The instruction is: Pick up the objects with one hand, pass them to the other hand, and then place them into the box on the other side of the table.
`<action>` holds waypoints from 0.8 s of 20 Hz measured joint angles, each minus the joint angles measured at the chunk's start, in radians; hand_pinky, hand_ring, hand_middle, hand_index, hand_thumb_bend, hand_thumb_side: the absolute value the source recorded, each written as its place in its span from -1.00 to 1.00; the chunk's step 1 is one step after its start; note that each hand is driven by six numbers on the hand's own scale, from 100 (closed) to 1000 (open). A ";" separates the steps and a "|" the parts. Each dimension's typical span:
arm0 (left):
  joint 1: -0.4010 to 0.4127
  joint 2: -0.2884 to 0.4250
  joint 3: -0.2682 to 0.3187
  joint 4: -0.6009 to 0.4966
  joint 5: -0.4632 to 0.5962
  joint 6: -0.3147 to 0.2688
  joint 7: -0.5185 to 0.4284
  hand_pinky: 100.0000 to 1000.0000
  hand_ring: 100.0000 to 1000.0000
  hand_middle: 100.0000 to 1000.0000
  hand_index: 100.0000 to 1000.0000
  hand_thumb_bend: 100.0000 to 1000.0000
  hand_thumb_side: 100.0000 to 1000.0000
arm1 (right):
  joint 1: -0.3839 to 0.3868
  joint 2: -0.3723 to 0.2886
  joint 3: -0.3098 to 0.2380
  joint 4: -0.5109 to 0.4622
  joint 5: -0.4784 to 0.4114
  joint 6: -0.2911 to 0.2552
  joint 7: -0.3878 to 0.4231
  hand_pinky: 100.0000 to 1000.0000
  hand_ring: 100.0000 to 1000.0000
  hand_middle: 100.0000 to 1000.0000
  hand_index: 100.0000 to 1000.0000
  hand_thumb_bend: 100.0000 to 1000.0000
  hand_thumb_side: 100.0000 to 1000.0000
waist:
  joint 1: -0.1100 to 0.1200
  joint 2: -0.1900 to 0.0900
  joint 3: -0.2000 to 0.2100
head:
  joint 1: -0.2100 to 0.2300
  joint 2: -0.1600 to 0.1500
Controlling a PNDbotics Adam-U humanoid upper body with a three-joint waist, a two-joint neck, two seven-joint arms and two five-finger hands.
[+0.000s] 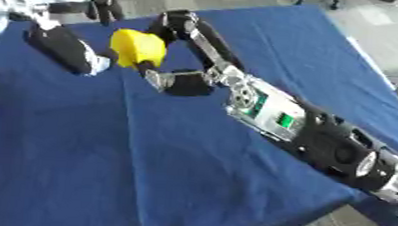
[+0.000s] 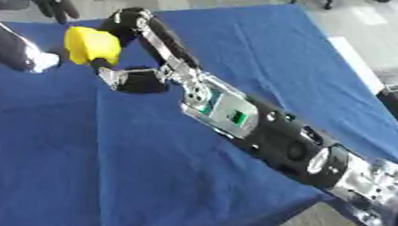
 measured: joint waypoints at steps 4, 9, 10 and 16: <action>0.000 -0.004 0.000 0.004 0.000 0.002 0.003 1.00 0.63 0.42 0.74 -0.89 -0.60 | 0.000 0.000 0.000 0.000 0.000 -0.005 0.004 0.11 0.10 -0.04 0.10 -0.72 -1.00 | 0.000 0.004 -0.001 | 0.000 0.000; 0.000 -0.011 0.000 0.011 0.000 -0.001 0.000 1.00 0.64 0.42 0.74 -0.85 -0.59 | -0.001 0.001 0.002 0.000 -0.001 -0.012 0.009 0.11 0.10 -0.04 0.10 -0.72 -1.00 | 0.000 0.009 -0.002 | 0.000 0.000; 0.000 -0.014 0.000 0.012 0.000 -0.003 -0.002 1.00 0.64 0.42 0.74 -0.84 -0.59 | -0.001 0.001 0.003 0.000 -0.001 -0.015 0.010 0.11 0.10 -0.04 0.10 -0.72 -1.00 | 0.000 0.010 -0.002 | 0.000 0.000; 0.007 -0.029 0.000 0.035 -0.014 -0.014 -0.008 1.00 0.64 0.43 0.74 -0.83 -0.58 | -0.005 0.001 0.007 0.000 -0.001 -0.041 0.014 0.12 0.10 -0.04 0.10 -0.72 -1.00 | 0.000 0.011 -0.004 | 0.000 0.000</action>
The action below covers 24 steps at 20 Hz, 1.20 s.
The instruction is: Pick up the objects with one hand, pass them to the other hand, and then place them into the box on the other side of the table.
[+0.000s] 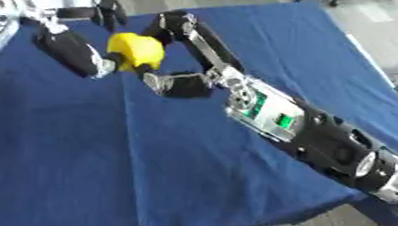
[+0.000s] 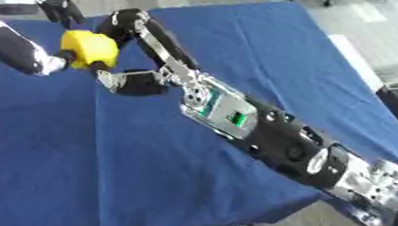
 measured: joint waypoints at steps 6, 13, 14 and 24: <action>0.002 -0.009 0.002 0.017 -0.015 -0.017 -0.007 1.00 0.64 0.43 0.74 -0.83 -0.56 | -0.001 0.000 0.001 0.001 0.000 -0.027 0.004 0.12 0.10 -0.04 0.10 -0.72 -1.00 | 0.000 0.000 -0.002 | 0.000 0.000; 0.010 -0.024 0.009 0.031 0.027 -0.017 0.005 1.00 0.21 -0.19 0.25 -1.00 -0.65 | -0.002 0.000 0.003 0.002 -0.003 -0.039 0.015 0.12 0.11 -0.03 0.11 -0.73 -1.00 | 0.000 0.004 -0.005 | 0.000 0.000; 0.010 -0.024 0.011 0.031 0.052 -0.010 0.014 1.00 0.15 -0.23 0.19 -1.00 -0.65 | -0.002 0.000 0.003 0.002 -0.002 -0.037 0.017 0.12 0.11 -0.03 0.11 -0.73 -1.00 | 0.000 0.004 -0.004 | 0.000 0.000; 0.012 -0.005 0.005 0.031 0.258 0.058 0.109 1.00 -0.04 -0.49 -0.29 -1.00 -0.67 | -0.001 0.000 -0.001 -0.003 0.003 -0.020 0.028 0.12 0.11 -0.02 0.12 -0.64 -1.00 | 0.000 0.006 -0.003 | 0.006 0.000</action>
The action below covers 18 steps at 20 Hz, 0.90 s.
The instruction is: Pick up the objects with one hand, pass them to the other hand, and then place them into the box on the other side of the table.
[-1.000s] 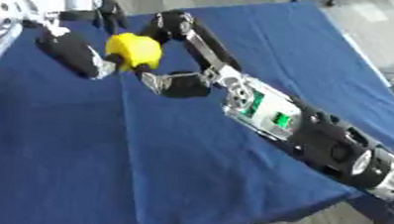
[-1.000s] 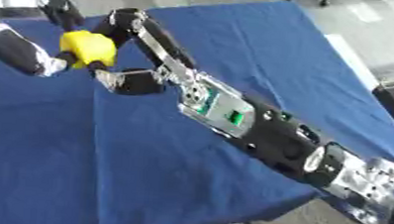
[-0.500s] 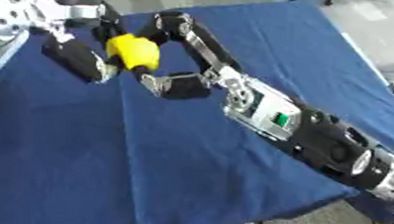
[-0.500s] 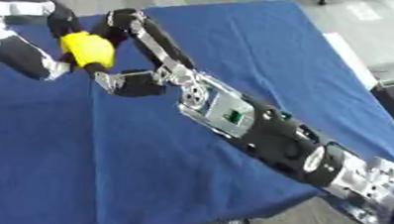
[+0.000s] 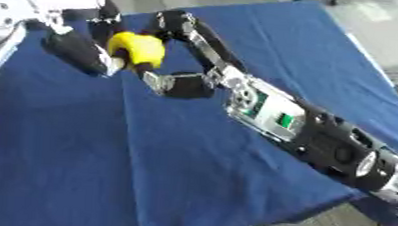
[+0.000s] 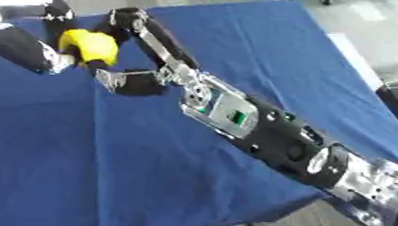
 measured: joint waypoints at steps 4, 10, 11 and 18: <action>0.000 0.000 -0.006 0.000 0.011 0.015 0.014 1.00 -0.08 -0.51 -0.32 -1.00 -0.66 | 0.004 0.000 0.000 -0.002 0.009 0.016 0.000 0.15 0.20 0.18 0.30 -0.24 -1.00 | 0.000 0.001 0.000 | 0.002 0.000; 0.000 0.000 -0.006 -0.001 0.004 0.024 0.023 1.00 -0.12 -0.53 -0.36 -1.00 -0.65 | 0.005 0.001 0.000 -0.003 0.068 0.016 0.008 0.33 0.43 0.50 0.62 0.42 -0.90 | 0.000 0.001 0.000 | 0.006 0.000; 0.000 0.000 -0.006 -0.001 0.000 0.025 0.024 1.00 -0.13 -0.54 -0.37 -1.00 -0.65 | 0.006 0.001 0.000 -0.003 0.082 0.011 0.013 0.34 0.45 0.52 0.64 0.47 -0.85 | 0.000 0.001 0.000 | 0.006 0.000; 0.000 0.000 -0.006 -0.001 -0.031 0.022 0.025 1.00 -0.15 -0.58 -0.41 -1.00 -0.63 | 0.007 0.002 -0.001 0.000 0.149 -0.025 0.041 0.39 0.55 0.66 0.78 0.58 -0.46 | 0.000 0.001 -0.002 | 0.010 0.000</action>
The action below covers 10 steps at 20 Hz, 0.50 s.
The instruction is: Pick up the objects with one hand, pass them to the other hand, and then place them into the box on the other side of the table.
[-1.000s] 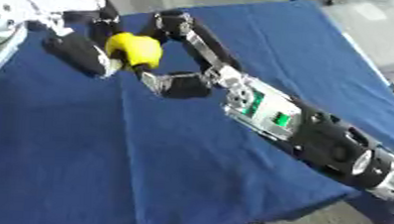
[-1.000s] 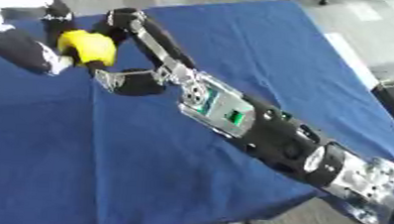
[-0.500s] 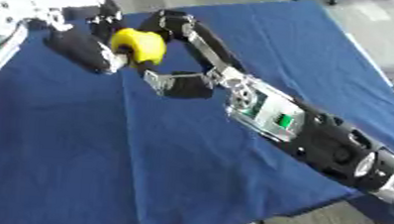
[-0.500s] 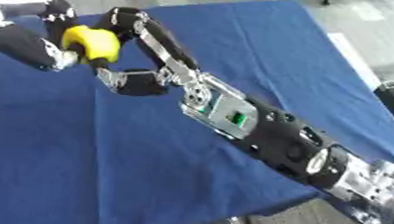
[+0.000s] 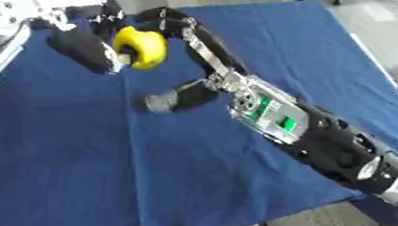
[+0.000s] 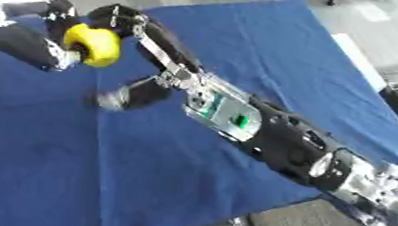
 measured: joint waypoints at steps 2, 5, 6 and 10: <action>0.000 0.000 0.000 0.000 -0.007 -0.003 -0.002 1.00 -0.15 -0.58 -0.42 -1.00 -0.63 | 0.000 0.000 -0.001 0.001 0.011 -0.005 0.003 0.40 0.56 0.67 0.79 0.56 -0.41 | 0.000 0.000 0.000 | 0.001 0.000; 0.000 0.000 0.000 0.000 -0.014 -0.011 -0.006 1.00 -0.15 -0.58 -0.42 -1.00 -0.63 | 0.004 0.000 -0.004 0.001 0.025 -0.009 0.007 0.40 0.57 0.68 0.80 0.56 -0.41 | 0.000 0.001 -0.001 | 0.004 0.000; 0.000 0.000 0.000 0.000 -0.017 -0.013 -0.007 1.00 -0.15 -0.58 -0.42 -1.00 -0.63 | 0.006 0.000 -0.005 0.001 0.028 -0.009 0.007 0.41 0.58 0.69 0.81 0.56 -0.40 | 0.000 0.001 -0.001 | 0.006 0.000; 0.000 0.000 0.000 0.000 -0.029 -0.024 -0.009 1.00 -0.15 -0.58 -0.42 -1.00 -0.63 | 0.008 0.000 -0.006 0.001 0.038 -0.006 0.005 0.41 0.58 0.70 0.82 0.55 -0.40 | 0.000 0.001 -0.001 | 0.011 0.000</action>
